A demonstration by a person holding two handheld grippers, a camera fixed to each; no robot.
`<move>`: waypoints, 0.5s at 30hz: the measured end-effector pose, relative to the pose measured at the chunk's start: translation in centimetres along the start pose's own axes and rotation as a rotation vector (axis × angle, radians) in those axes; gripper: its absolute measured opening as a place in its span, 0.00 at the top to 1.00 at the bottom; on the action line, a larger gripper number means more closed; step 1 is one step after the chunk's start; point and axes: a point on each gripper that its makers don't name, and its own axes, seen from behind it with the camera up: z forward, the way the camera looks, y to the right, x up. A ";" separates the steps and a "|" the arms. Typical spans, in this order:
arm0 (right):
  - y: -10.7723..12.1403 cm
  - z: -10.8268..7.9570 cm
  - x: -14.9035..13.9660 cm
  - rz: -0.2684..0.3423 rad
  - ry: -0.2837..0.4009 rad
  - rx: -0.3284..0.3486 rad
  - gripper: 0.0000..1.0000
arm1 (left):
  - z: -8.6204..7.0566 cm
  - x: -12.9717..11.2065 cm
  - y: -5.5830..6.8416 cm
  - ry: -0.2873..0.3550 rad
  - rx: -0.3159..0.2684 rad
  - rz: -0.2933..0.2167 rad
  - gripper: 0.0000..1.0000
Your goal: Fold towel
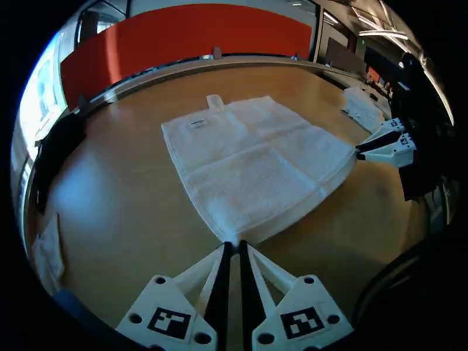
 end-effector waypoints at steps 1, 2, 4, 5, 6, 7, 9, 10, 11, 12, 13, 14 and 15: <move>0.0 -0.3 0.3 -0.002 0.004 0.000 0.83 | -0.3 0.2 0.1 0.002 -0.001 -0.006 0.89; -0.1 -0.5 0.5 -0.004 0.007 -0.001 0.83 | -0.5 0.4 0.1 0.004 -0.002 -0.011 0.89; -0.1 -1.1 1.0 -0.008 0.014 -0.002 0.83 | -1.1 0.9 0.2 0.007 -0.005 -0.024 0.89; -0.1 -1.4 1.2 -0.010 0.017 -0.003 0.83 | -1.4 1.1 0.2 0.009 -0.006 -0.030 0.89; -0.1 -1.6 1.5 -0.012 0.020 -0.003 0.83 | -1.7 1.3 0.3 0.010 -0.008 -0.036 0.89; -0.2 -2.0 1.8 -0.014 0.023 -0.003 0.83 | -2.0 1.5 0.3 0.010 -0.009 -0.042 0.89; -0.3 -2.6 2.2 -0.016 0.031 -0.003 0.83 | -2.6 1.8 0.4 0.011 -0.010 -0.052 0.89; -0.3 -2.9 2.6 -0.017 0.036 -0.003 0.83 | -2.9 2.0 0.4 0.012 -0.009 -0.055 0.89; -0.4 -3.3 2.8 -0.018 0.041 -0.002 0.83 | -3.3 2.1 0.5 0.014 -0.008 -0.059 0.89; -0.4 -3.6 3.1 -0.019 0.045 -0.002 0.83 | -3.6 2.3 0.5 0.015 -0.008 -0.061 0.89; -0.5 -3.9 3.4 -0.019 0.049 -0.002 0.84 | -3.9 2.4 0.6 0.014 -0.009 -0.063 0.89; -0.5 -4.3 3.7 -0.020 0.053 -0.002 0.84 | -4.2 2.4 0.7 0.014 -0.009 -0.064 0.89; -0.5 -4.6 3.9 -0.020 0.056 -0.002 0.84 | -4.5 2.5 0.8 0.013 -0.010 -0.066 0.89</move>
